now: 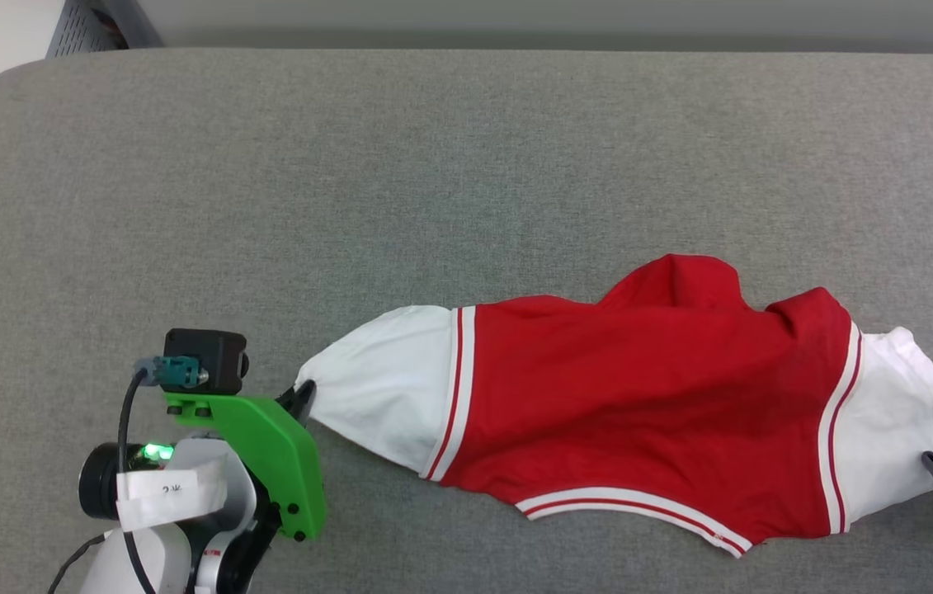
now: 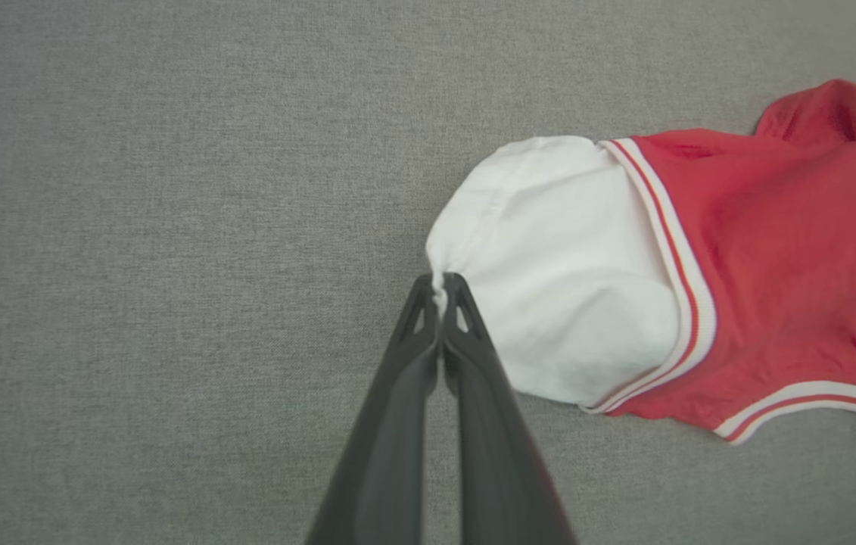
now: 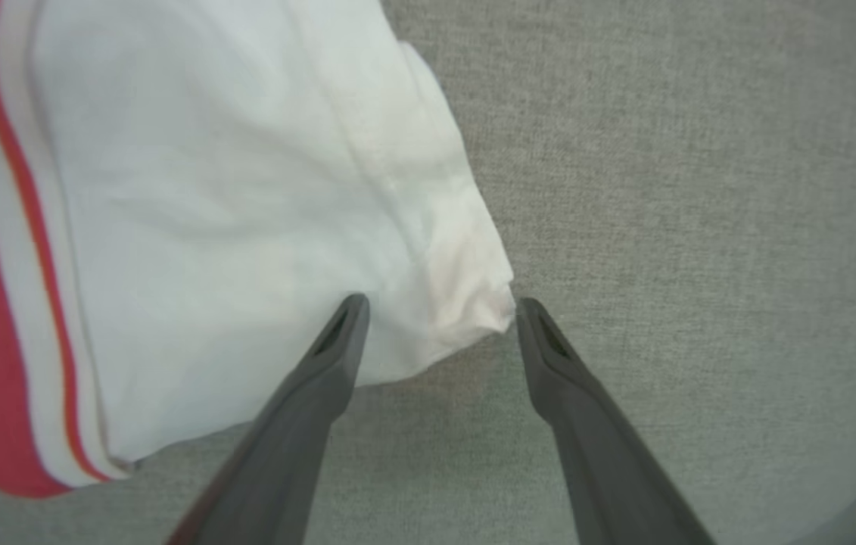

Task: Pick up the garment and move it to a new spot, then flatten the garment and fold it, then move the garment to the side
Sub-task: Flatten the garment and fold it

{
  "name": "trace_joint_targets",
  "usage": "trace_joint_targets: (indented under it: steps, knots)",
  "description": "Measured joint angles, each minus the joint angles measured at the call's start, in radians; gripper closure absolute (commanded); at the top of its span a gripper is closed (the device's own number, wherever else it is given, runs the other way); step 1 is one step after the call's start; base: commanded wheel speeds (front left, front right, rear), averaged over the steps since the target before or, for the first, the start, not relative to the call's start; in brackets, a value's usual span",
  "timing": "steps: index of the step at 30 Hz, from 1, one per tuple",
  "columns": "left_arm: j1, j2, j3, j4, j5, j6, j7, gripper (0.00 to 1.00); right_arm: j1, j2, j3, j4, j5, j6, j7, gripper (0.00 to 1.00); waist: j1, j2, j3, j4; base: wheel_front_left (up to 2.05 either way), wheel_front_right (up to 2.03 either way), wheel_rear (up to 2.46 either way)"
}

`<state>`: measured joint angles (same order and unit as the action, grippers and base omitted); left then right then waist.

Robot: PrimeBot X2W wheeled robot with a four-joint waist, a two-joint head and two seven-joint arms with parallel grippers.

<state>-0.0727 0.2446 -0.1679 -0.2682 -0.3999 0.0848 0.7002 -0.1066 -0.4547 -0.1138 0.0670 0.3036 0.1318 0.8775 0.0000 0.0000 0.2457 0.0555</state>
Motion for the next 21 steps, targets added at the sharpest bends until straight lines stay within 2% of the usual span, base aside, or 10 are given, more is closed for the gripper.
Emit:
trace_joint_targets:
  steps: [8,10,11,21]
  knots:
    - [-0.002,0.001,-0.015,-0.003,0.000,0.000,0.009,1.00,-0.004,0.011,0.009,0.064,0.004,-0.001,-0.063,0.00,0.0000,0.0000,0.035,0.011,0.00,0.00,0.00]
    - [-0.003,0.002,-0.015,-0.003,0.000,0.000,0.009,1.00,-0.006,0.008,0.024,0.074,0.016,-0.002,-0.062,0.70,0.0000,0.0000,0.039,0.010,0.00,0.00,0.00]
    - [-0.004,0.003,-0.016,-0.003,-0.001,-0.001,0.009,1.00,-0.009,0.007,0.031,0.079,0.026,-0.002,-0.062,1.00,0.0000,0.0000,0.041,0.009,0.00,0.00,0.00]
    - [-0.006,0.009,-0.001,0.007,-0.016,-0.006,-0.009,1.00,-0.018,0.010,0.045,0.091,0.067,-0.001,-0.123,1.00,0.0000,0.0000,-0.002,-0.003,0.00,0.00,0.00]
